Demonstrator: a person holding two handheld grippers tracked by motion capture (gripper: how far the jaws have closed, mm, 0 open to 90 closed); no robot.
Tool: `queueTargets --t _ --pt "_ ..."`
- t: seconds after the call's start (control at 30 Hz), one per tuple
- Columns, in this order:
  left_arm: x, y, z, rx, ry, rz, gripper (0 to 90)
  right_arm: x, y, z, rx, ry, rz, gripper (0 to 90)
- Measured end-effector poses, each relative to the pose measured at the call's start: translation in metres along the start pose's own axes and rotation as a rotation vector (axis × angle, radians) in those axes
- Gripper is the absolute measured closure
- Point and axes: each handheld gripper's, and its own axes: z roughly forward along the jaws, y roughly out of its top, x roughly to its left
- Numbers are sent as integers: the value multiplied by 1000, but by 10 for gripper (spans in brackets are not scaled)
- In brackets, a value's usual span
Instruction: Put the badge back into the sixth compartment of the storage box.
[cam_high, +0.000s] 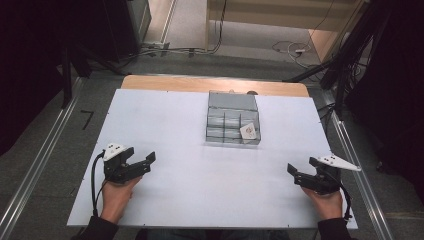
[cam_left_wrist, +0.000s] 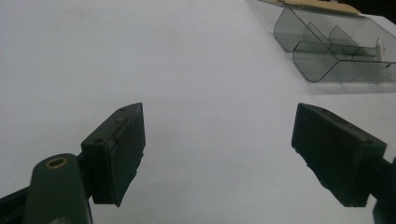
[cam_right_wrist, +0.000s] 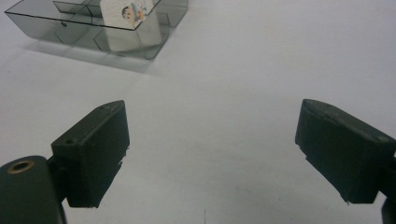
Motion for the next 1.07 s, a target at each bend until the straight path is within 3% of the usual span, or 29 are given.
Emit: queueTargets --t 0.27,0.7,1.07 --pt "9 -6 -11 -3 28 -1 177 -7 -5 -6 -2 -13 12 86" --pt "19 -14 -29 -8 72 36 176 -16 -12 -12 10 -36 31 86" --pt "33 -27 -49 16 97 10 159 -31 -25 -20 36 -52 68 86"
